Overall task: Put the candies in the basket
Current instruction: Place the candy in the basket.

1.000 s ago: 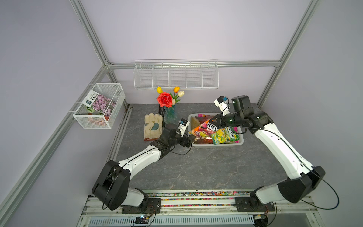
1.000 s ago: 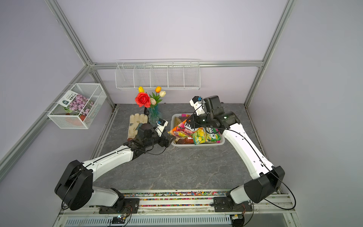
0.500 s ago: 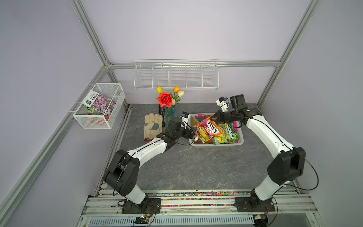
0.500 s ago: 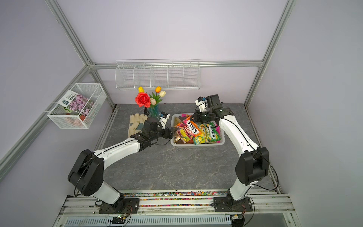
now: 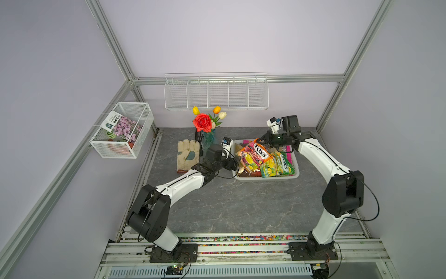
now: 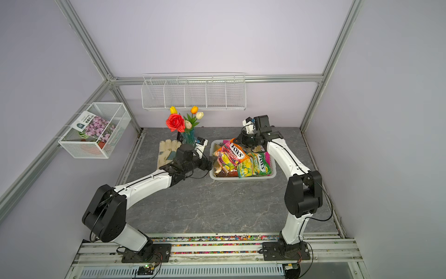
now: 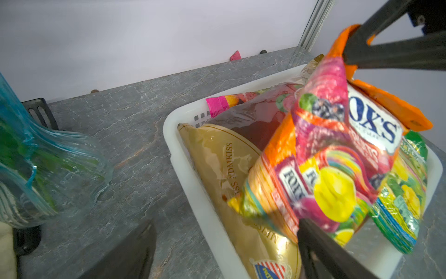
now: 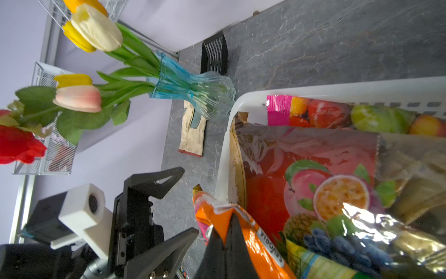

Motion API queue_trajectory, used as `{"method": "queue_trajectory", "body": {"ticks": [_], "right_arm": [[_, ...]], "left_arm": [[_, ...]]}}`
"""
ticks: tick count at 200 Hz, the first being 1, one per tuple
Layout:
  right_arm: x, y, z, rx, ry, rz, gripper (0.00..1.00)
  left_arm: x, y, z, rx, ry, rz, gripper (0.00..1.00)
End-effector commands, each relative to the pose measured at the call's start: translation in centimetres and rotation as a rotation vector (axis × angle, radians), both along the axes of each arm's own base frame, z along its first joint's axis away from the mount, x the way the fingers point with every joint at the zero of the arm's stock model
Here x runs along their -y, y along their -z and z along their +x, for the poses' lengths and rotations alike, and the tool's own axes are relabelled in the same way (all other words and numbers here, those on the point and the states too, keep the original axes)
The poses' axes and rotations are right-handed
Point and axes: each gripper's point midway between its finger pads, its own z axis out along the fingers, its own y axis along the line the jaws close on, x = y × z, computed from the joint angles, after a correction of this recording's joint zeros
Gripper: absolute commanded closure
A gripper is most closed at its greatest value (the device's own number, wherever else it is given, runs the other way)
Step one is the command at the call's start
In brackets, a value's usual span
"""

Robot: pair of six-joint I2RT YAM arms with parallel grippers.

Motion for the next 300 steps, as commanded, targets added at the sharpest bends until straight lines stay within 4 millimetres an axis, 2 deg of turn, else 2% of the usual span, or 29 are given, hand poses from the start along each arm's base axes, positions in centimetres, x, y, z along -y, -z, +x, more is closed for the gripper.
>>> {"method": "queue_trajectory", "body": {"ticks": [1,16,62,112,138,174,233,247,264,300], "right_arm": [[1.5,-0.2,2.7,0.032,0.09,0.026,1.0],[2.2,1.1,3.2,0.002,0.118,0.037,1.0],[3.7,5.4,3.6,-0.11,0.22,0.022,1.0],[5.2,7.7,3.6,-0.164,0.33,0.015,1.0],[5.9,7.9,4.0,-0.179,0.384,0.034,1.0],[6.0,8.3,4.3,-0.178,0.426,0.058,1.0],[4.6,7.2,5.0,-0.128,0.374,0.097,1.0],[4.6,7.0,5.0,-0.12,0.369,0.096,1.0],[4.4,6.7,4.8,-0.118,0.35,0.088,0.94],[4.1,5.9,4.4,-0.107,0.297,0.078,0.87]], "left_arm": [[-0.2,-0.6,-0.7,0.014,0.011,-0.018,0.06],[0.0,-0.8,-1.2,0.028,0.048,-0.013,0.06],[2.9,-0.8,-2.8,0.073,0.206,0.011,0.06],[4.9,0.8,-2.8,0.076,0.252,0.054,0.06],[5.1,1.3,-2.1,0.115,0.234,0.111,0.06],[4.4,1.0,-0.1,0.172,0.139,0.164,0.05],[3.9,0.9,1.7,0.168,0.04,0.162,0.05],[3.5,0.8,1.9,0.17,0.015,0.169,0.05],[3.2,0.6,2.0,0.174,-0.003,0.17,0.05],[3.3,0.3,1.2,0.166,0.016,0.137,0.05]]}}
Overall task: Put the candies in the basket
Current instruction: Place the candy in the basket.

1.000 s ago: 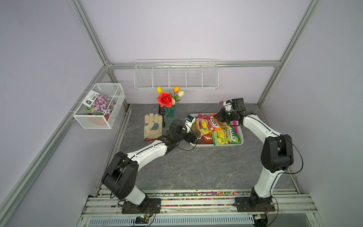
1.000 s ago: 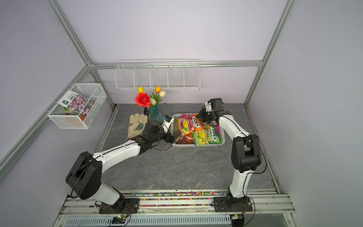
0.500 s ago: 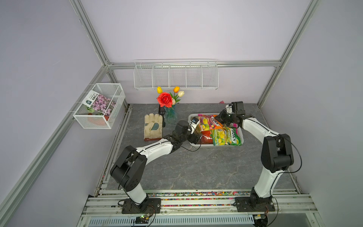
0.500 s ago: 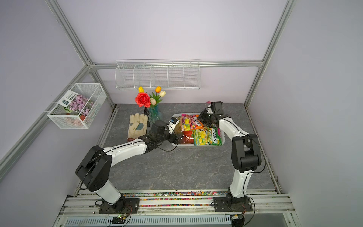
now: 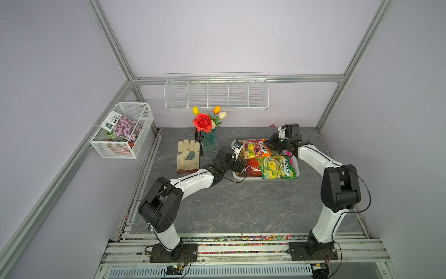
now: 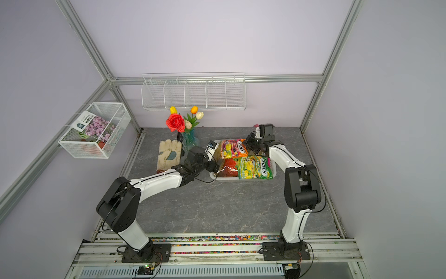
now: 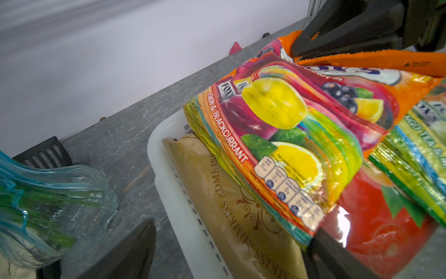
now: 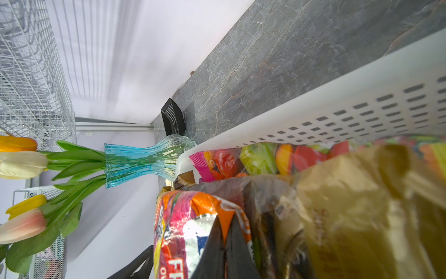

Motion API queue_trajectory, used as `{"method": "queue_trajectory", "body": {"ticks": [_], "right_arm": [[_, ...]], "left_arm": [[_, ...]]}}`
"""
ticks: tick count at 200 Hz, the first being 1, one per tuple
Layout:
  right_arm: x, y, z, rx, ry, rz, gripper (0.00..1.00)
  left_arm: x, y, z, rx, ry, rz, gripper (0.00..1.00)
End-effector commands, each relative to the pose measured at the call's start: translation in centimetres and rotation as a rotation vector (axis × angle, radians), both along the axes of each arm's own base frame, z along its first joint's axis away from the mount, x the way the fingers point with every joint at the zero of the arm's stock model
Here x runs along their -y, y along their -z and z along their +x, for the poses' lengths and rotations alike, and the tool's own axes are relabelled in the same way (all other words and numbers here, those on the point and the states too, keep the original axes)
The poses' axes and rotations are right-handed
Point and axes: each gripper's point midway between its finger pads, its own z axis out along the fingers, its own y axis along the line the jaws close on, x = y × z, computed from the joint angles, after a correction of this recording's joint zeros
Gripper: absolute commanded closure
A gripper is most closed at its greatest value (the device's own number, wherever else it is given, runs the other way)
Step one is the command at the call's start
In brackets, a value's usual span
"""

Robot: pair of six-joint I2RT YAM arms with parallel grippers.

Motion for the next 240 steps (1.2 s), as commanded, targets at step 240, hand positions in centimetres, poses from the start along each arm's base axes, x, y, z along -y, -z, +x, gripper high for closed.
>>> {"method": "queue_trajectory", "body": {"ticks": [240], "right_arm": [[1.7,-5.6,-6.5,0.053,-0.316,-0.293,0.6]], "left_arm": [[0.7,-4.1,-3.6,-0.04,0.114,-0.138,0.05]]}}
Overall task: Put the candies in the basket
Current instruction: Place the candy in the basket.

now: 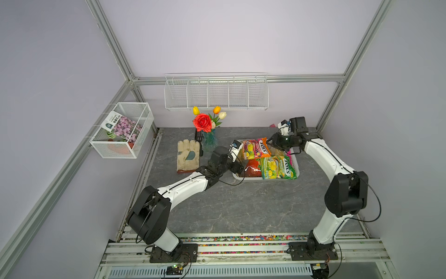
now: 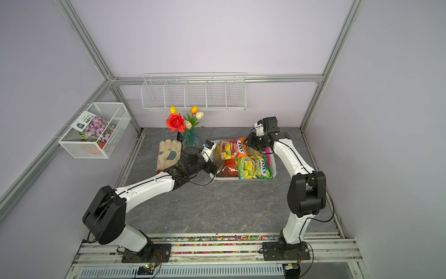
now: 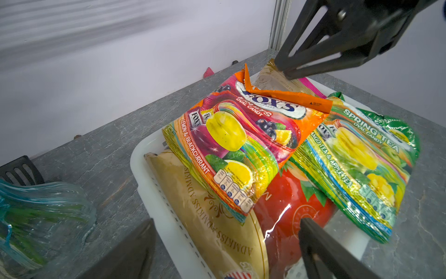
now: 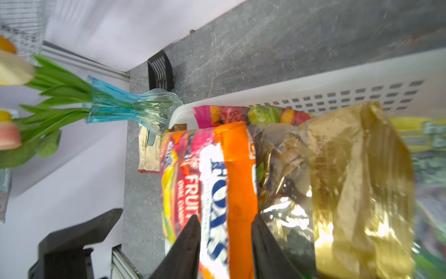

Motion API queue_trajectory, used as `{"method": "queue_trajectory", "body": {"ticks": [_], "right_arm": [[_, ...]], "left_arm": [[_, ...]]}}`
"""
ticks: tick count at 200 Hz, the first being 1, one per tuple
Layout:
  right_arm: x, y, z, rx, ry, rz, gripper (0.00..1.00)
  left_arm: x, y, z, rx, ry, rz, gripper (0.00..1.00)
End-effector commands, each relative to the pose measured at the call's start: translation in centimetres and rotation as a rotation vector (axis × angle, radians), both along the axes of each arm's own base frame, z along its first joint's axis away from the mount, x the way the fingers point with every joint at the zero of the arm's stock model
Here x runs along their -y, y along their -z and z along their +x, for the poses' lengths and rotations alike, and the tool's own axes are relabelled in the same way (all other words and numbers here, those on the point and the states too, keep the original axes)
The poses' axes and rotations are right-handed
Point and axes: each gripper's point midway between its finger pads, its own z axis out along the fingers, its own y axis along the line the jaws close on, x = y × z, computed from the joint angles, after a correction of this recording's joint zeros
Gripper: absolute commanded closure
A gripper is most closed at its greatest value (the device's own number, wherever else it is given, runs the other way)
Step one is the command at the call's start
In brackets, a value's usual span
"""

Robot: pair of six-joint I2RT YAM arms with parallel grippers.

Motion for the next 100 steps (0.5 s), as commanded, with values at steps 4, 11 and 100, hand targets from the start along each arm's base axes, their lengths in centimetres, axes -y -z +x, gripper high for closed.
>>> {"method": "queue_trajectory", "body": {"ticks": [4,11,100], "right_arm": [[0.3,-0.9,-2.4,-0.022,-0.076,-0.042,0.6],[0.1,-0.7,-2.7,-0.03,-0.088,-0.043,0.6],[-0.7,2.1,-2.1,0.038,-0.163,-0.389,0.58]], "left_arm": [[0.2,-0.5,-0.3,-0.026,-0.001,-0.022,0.05],[0.3,-0.5,-0.3,-0.031,0.0,-0.025,0.05],[1.5,-2.0,2.3,-0.04,-0.064,-0.048,0.05]]}}
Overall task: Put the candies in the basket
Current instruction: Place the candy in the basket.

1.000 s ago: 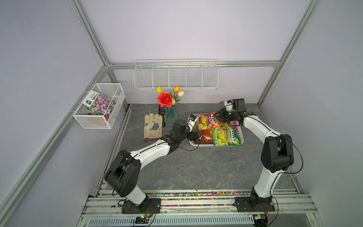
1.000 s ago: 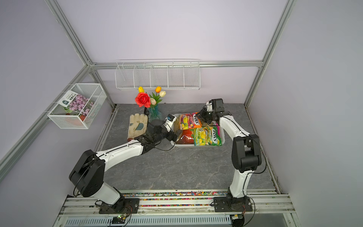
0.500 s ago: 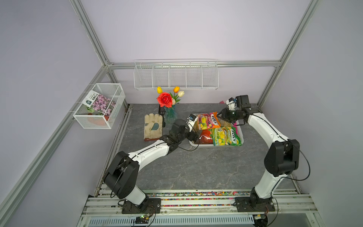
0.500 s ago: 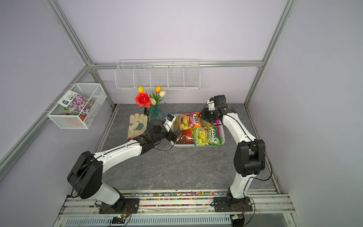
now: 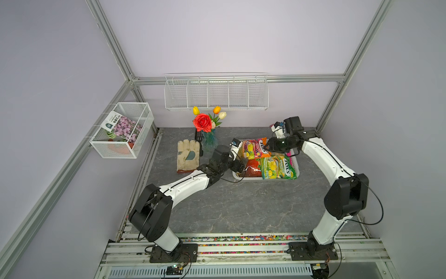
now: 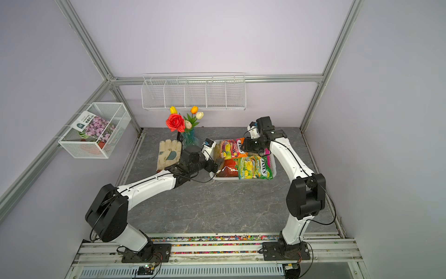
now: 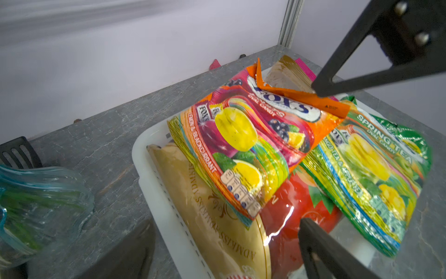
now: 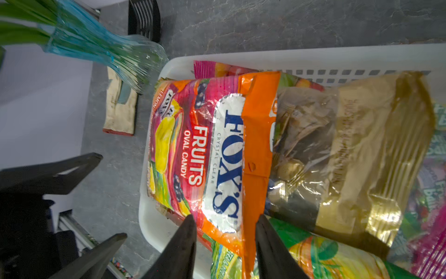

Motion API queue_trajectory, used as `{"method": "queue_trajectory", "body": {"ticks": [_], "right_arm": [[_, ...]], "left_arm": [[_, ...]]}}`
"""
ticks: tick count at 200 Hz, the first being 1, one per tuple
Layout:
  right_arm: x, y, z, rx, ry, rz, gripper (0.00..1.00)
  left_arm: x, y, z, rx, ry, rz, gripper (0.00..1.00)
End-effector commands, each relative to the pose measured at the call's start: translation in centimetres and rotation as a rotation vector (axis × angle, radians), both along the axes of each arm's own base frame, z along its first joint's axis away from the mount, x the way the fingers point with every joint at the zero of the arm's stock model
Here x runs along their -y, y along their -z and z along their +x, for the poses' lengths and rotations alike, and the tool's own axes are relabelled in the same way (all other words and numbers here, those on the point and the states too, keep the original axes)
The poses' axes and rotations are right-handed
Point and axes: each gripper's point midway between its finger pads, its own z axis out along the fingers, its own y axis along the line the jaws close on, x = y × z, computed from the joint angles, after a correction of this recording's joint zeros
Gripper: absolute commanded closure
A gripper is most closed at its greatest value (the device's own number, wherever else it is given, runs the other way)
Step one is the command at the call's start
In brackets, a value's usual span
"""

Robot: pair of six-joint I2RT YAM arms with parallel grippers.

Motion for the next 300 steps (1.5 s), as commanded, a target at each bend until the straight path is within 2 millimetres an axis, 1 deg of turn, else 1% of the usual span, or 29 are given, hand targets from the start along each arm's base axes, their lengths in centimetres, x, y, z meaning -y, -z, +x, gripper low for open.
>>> {"method": "queue_trajectory", "body": {"ticks": [1,19,33,52,68,72,87,100,115,136,143,161,177,195,211,224,234,255,283,300], "right_arm": [[1.0,0.8,0.8,0.044,0.0,-0.156,0.58],[1.7,1.1,1.4,0.073,0.017,-0.236,0.62],[2.1,1.4,1.6,0.088,0.022,-0.281,0.66],[2.6,1.9,1.9,0.101,0.039,-0.314,0.69],[2.8,2.2,2.1,0.113,0.056,-0.325,0.72],[2.9,2.3,2.1,0.113,0.061,-0.327,0.73],[3.2,2.4,2.1,0.114,0.077,-0.335,0.72],[3.6,2.4,2.0,0.113,0.098,-0.349,0.7],[4.2,2.5,2.0,0.115,0.121,-0.374,0.67],[4.6,2.2,2.0,0.128,0.13,-0.393,0.66],[4.3,1.9,2.1,0.139,0.112,-0.384,0.66],[2.7,1.0,2.3,0.181,0.05,-0.342,0.65],[1.7,0.8,2.7,0.19,0.033,-0.312,0.62],[1.4,0.9,3.2,0.173,0.044,-0.295,0.61],[1.7,0.9,3.5,0.159,0.077,-0.299,0.61],[2.1,0.4,3.4,0.169,0.102,-0.308,0.61],[3.0,-0.1,3.4,0.178,0.146,-0.329,0.6],[4.8,-1.3,3.0,0.204,0.221,-0.375,0.59],[6.3,-2.5,1.7,0.216,0.249,-0.351,0.58],[6.9,-2.6,0.6,0.207,0.257,-0.307,0.58]], "left_arm": [[1.1,-2.0,1.1,0.009,-0.011,-0.034,0.05],[1.6,-2.7,1.7,0.02,-0.009,-0.046,0.06],[2.2,-2.9,2.2,0.027,-0.006,-0.054,0.06],[3.0,-2.5,3.1,0.028,-0.011,-0.046,0.06],[3.7,-1.8,3.9,0.04,-0.014,-0.019,0.06],[3.9,-1.8,4.0,0.048,-0.015,-0.013,0.06],[4.3,-0.9,4.7,0.059,-0.021,0.021,0.06],[4.3,0.1,5.1,0.059,-0.028,0.048,0.06],[4.3,1.1,5.3,0.055,-0.033,0.077,0.06],[4.2,1.8,5.3,0.052,-0.032,0.097,0.06],[4.2,1.9,5.2,0.051,-0.034,0.1,0.06],[4.2,2.2,5.1,0.048,-0.03,0.105,0.06],[4.2,2.3,5.1,0.048,-0.027,0.11,0.06],[4.1,2.2,4.9,0.05,-0.023,0.114,0.06],[3.9,2.5,4.8,0.047,-0.022,0.125,0.06],[3.7,2.5,4.6,0.052,-0.022,0.134,0.06],[3.5,2.5,4.5,0.055,-0.021,0.144,0.05],[3.4,2.0,4.2,0.061,-0.01,0.149,0.05],[3.3,0.2,3.6,0.081,0.007,0.127,0.05],[3.2,-1.0,3.3,0.091,0.008,0.107,0.04]]}}
